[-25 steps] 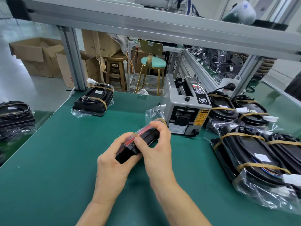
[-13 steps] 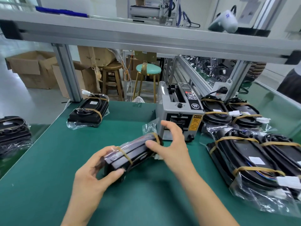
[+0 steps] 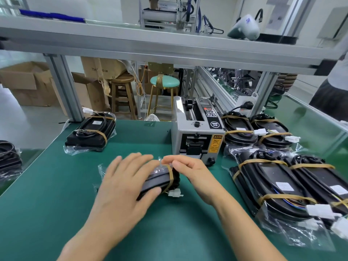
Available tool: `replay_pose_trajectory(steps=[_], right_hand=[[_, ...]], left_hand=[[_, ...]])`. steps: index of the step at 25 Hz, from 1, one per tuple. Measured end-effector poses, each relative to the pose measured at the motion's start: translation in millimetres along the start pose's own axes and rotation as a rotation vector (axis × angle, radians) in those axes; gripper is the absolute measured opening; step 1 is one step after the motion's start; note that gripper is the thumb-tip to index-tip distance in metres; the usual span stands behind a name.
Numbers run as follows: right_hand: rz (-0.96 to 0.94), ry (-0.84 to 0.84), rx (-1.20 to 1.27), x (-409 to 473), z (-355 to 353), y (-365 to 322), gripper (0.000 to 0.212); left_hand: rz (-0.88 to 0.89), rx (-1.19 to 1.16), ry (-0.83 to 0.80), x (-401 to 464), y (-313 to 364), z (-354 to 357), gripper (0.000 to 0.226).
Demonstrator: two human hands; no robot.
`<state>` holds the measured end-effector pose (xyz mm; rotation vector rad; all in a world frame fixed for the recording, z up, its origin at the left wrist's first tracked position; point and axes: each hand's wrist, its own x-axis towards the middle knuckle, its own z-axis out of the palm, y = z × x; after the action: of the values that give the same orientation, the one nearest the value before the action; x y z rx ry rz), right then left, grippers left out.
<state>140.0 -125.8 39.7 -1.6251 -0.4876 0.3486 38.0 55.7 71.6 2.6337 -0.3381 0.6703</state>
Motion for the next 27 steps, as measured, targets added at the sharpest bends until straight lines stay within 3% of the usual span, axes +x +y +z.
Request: replay_pose_trajectory(steps=[3, 5, 11, 15, 19, 23, 27], right_hand=[[0.001, -0.028, 0.001, -0.8, -8.4, 0.2, 0.026], [-0.023, 0.04, -0.03, 0.8, -8.7, -1.4, 0.02], [-0.045, 0.219, -0.181, 4.6, 12.8, -4.4, 0.019], [-0.055, 0.109, -0.219, 1.6, 15.6, -11.6, 0.016], [-0.095, 0.0, -0.307, -3.8, 11.6, -15.7, 0.022], [-0.115, 0.001, -0.309, -5.5, 8.5, -16.4, 0.03], [-0.135, 0.042, -0.303, -5.1, 14.6, -17.1, 0.013]], left_hand=[[-0.313, -0.089, -0.077, 18.2, 4.8, -4.1, 0.017], [-0.394, -0.11, -0.059, 22.6, 3.5, -4.6, 0.007], [-0.249, -0.142, 0.012, 22.6, -0.7, -5.6, 0.004], [-0.151, -0.071, -0.066, 24.3, -7.7, -3.1, 0.006], [-0.152, -0.193, -0.137, 25.5, -10.9, -5.8, 0.006], [-0.196, -0.215, -0.097, 29.4, -12.0, -3.4, 0.012], [-0.201, -0.035, -0.106, 32.7, -9.0, 4.5, 0.013]])
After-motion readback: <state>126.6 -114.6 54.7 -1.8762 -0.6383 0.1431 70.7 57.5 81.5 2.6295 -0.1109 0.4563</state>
